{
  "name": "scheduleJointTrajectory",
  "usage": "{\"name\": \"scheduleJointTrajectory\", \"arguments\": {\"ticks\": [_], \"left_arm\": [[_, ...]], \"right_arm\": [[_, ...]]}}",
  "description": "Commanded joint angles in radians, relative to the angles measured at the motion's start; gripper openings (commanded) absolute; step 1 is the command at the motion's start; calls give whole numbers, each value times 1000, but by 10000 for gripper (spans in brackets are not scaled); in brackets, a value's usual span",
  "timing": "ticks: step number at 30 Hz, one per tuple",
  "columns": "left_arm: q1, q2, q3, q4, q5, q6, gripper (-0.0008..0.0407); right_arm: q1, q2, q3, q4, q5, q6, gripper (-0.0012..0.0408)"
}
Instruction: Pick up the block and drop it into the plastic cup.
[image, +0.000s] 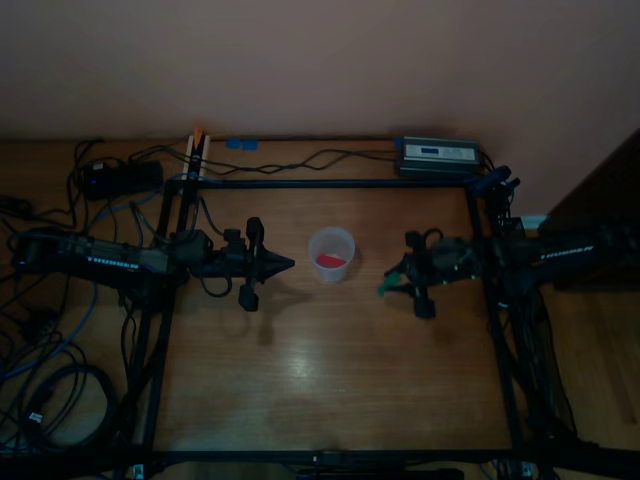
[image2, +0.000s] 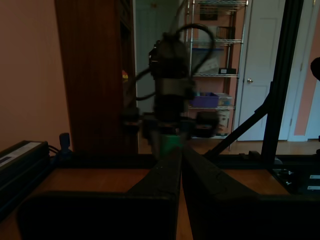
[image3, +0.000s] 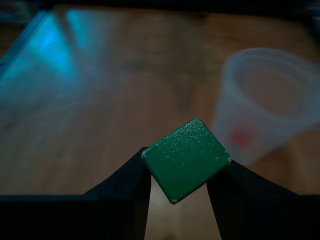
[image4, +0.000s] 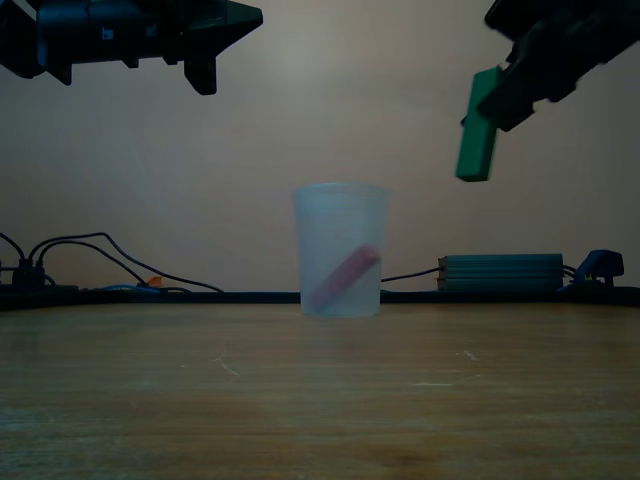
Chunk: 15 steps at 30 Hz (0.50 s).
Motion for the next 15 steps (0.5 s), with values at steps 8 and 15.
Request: {"name": "scheduleJointTrajectory", "arguments": {"ticks": [8, 15], "left_arm": [[0, 0, 0, 1, 0, 0, 0], [0, 0, 0, 0, 0, 0, 0]], "right_arm": [[-199, 10, 3, 127, -19, -45, 0], [-307, 49, 76, 145, -103, -59, 0]]}}
